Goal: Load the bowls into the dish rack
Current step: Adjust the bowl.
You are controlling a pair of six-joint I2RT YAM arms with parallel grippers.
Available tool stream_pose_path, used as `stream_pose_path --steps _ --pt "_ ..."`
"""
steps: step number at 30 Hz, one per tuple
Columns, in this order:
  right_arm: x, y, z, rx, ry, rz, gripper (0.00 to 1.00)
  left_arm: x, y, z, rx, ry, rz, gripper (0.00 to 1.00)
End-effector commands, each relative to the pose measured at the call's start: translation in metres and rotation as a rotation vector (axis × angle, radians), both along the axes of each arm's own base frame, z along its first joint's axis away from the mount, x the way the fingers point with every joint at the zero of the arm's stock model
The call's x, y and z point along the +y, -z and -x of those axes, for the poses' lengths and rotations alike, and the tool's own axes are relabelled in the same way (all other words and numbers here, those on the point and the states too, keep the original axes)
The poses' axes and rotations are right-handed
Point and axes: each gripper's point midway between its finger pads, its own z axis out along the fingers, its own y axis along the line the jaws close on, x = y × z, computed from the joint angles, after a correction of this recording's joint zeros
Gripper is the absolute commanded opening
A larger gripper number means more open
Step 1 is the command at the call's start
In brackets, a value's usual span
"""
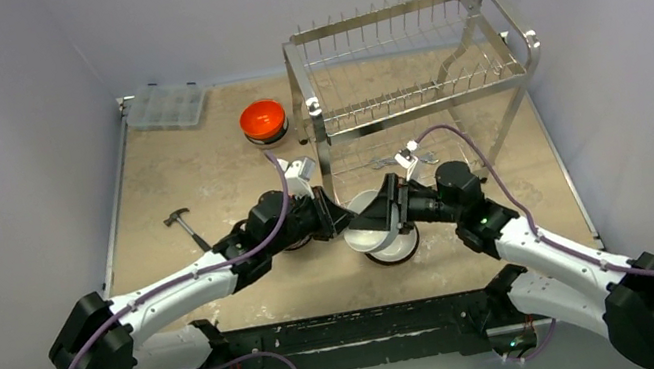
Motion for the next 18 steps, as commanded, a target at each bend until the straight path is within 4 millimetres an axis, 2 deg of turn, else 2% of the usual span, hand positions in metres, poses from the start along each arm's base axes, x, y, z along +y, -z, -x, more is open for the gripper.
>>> stream_pose_path --steps 1,7,9,12,18 --pt "0.010 -0.034 0.007 -0.080 -0.069 -0.080 0.98 -0.014 -0.062 0.010 -0.125 0.064 0.093 0.00" --pt "0.010 -0.036 0.007 -0.078 -0.063 -0.076 0.98 0.001 -0.065 0.002 -0.175 0.019 -0.012 0.00" --pt "0.010 -0.033 0.006 -0.069 -0.061 -0.060 0.88 0.003 -0.066 0.001 -0.182 0.013 -0.025 0.00" --pt "0.009 -0.028 0.004 -0.054 -0.057 -0.030 0.65 0.005 -0.065 0.001 -0.183 0.008 -0.043 0.00" --pt "0.010 -0.027 0.003 -0.051 -0.056 -0.025 0.61 0.004 -0.066 0.001 -0.189 0.007 -0.054 0.00"
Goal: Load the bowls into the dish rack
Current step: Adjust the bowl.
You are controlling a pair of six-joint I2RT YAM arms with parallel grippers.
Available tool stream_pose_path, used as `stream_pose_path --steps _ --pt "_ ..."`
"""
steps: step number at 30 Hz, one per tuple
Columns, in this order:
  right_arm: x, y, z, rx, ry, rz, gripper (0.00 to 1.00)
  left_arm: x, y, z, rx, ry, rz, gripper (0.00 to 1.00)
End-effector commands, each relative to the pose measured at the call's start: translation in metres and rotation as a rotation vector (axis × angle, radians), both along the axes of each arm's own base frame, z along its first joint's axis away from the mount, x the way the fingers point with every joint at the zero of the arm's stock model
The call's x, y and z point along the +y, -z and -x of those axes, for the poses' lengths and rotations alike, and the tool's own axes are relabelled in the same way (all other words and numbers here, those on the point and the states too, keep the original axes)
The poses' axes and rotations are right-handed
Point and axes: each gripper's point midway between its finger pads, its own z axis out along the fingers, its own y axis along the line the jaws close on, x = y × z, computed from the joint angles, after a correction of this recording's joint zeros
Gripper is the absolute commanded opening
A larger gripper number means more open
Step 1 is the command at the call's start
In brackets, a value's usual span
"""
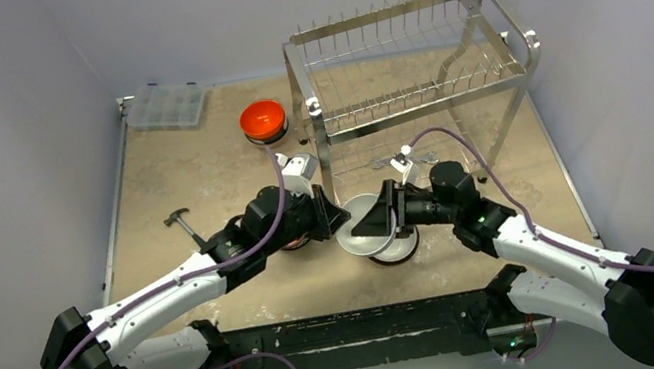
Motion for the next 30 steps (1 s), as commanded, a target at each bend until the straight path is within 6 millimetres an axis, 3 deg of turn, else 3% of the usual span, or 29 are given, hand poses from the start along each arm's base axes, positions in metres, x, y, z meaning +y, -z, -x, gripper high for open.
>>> stream_pose_path --steps 1,3,8,14,17,21,26,30 --pt "0.008 -0.038 -0.005 -0.088 -0.017 -0.072 0.57 -0.013 -0.049 -0.001 -0.087 0.025 0.102 0.00" --pt "0.008 -0.038 -0.007 -0.090 -0.010 -0.071 0.49 -0.013 -0.048 -0.002 -0.090 0.022 0.095 0.00" --pt "0.009 -0.040 -0.007 -0.097 -0.016 -0.075 0.51 -0.013 -0.040 -0.002 -0.076 0.020 0.078 0.00" --pt "0.010 -0.048 -0.004 -0.094 -0.028 -0.100 0.91 -0.003 -0.030 -0.007 -0.077 -0.018 0.014 0.00" --pt "0.009 -0.052 -0.001 -0.088 -0.033 -0.114 0.98 0.001 -0.029 -0.010 -0.085 -0.034 -0.017 0.00" --pt "0.008 -0.054 0.003 -0.072 -0.042 -0.124 0.99 0.006 -0.029 -0.016 -0.093 -0.069 -0.046 0.00" --pt "0.008 -0.042 0.005 -0.025 -0.046 -0.091 0.98 0.007 -0.034 -0.018 -0.106 -0.083 -0.038 0.00" --pt "0.009 -0.033 0.006 0.015 -0.060 -0.074 0.90 0.004 -0.034 -0.017 -0.121 -0.067 -0.045 0.00"
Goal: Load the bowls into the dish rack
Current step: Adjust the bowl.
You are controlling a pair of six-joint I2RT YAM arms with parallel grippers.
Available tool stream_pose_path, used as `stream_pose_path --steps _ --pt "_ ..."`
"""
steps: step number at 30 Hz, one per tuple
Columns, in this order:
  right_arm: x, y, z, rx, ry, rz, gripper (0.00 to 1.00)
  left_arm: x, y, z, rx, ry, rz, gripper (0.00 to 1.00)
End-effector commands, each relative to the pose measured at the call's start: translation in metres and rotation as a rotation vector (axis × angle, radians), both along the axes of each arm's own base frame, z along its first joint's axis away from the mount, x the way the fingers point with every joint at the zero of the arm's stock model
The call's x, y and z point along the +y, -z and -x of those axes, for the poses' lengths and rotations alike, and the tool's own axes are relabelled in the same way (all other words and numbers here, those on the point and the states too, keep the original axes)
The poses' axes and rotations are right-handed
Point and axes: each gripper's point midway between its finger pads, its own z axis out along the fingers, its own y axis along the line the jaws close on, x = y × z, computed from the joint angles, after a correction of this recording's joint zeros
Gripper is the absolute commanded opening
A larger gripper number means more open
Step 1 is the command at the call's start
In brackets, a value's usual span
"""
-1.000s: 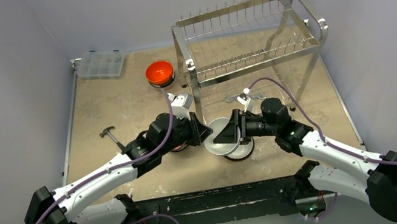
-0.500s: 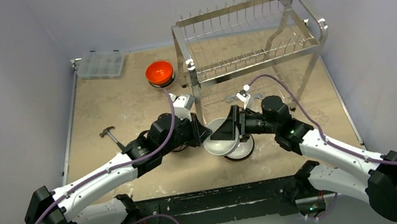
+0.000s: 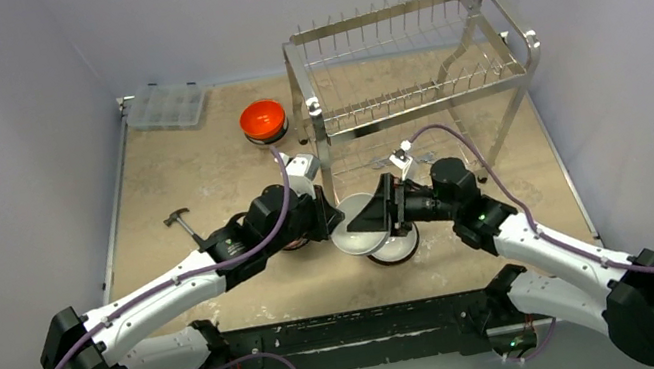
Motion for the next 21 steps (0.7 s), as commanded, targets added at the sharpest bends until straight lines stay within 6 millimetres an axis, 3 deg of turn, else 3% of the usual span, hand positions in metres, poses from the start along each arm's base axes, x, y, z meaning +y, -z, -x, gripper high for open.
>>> stream_pose_path --steps 1,6,13,17,21 --pt "0.006 -0.016 0.006 0.005 -0.061 -0.035 0.86 -0.010 -0.040 -0.011 -0.096 -0.006 0.073 0.00" --pt "0.008 -0.019 0.004 -0.001 -0.060 -0.052 0.76 -0.016 -0.041 -0.007 -0.099 0.028 0.088 0.00" --pt "0.009 -0.025 0.002 -0.013 -0.054 -0.069 0.54 -0.016 -0.035 -0.006 -0.092 0.028 0.073 0.01" --pt "0.008 -0.022 0.002 -0.010 -0.049 -0.058 0.48 -0.011 -0.035 -0.007 -0.101 0.011 0.061 0.13" --pt "0.007 -0.023 0.001 -0.022 -0.043 -0.049 0.47 -0.007 -0.034 -0.008 -0.105 0.001 0.049 0.19"
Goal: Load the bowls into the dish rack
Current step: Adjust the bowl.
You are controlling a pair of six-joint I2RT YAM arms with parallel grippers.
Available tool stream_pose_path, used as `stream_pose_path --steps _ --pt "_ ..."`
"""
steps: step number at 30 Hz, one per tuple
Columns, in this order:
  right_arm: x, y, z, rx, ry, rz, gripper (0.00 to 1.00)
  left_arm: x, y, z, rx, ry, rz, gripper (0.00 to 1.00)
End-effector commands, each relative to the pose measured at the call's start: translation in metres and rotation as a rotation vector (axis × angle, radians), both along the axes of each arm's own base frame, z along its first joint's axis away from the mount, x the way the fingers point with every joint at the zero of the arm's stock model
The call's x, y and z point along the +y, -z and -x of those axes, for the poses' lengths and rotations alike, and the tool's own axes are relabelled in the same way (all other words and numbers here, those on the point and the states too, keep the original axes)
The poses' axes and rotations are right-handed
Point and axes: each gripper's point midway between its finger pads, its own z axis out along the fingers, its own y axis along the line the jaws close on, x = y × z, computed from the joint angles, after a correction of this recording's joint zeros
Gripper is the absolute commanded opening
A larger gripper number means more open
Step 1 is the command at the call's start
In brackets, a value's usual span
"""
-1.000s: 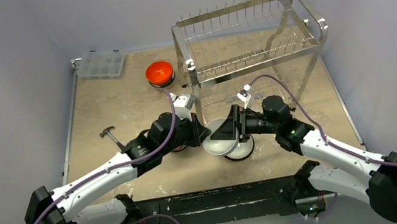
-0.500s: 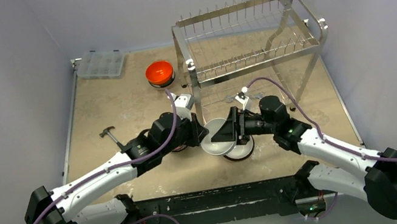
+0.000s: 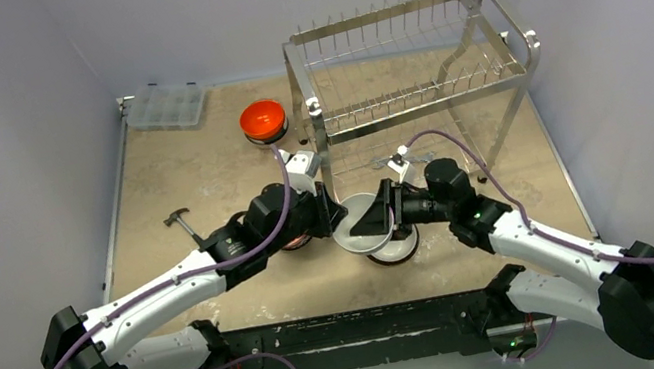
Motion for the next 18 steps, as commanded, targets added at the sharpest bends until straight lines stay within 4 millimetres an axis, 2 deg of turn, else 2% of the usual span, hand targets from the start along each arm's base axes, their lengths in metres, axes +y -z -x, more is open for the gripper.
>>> stream_pose_path --steps 1,8,11,13,16,18 --pt "0.007 -0.044 0.001 -0.116 -0.046 -0.094 0.47 -0.002 -0.023 -0.005 -0.059 -0.009 0.037 0.19" --pt "0.008 -0.049 -0.004 -0.148 -0.044 -0.080 0.50 0.002 -0.020 -0.004 -0.060 -0.010 0.019 0.20" --pt "0.007 -0.045 -0.007 -0.160 -0.037 -0.046 0.50 0.004 -0.022 -0.003 -0.062 -0.014 0.020 0.24" --pt "0.006 -0.043 -0.009 -0.174 -0.033 -0.025 0.51 0.006 -0.021 -0.004 -0.064 -0.020 0.018 0.22" --pt "0.006 -0.045 -0.008 -0.183 -0.039 -0.025 0.63 0.007 -0.015 -0.003 -0.062 -0.012 -0.001 0.00" --pt "0.006 -0.050 -0.008 -0.191 -0.037 -0.041 0.78 0.008 -0.010 -0.003 -0.056 -0.017 -0.020 0.00"
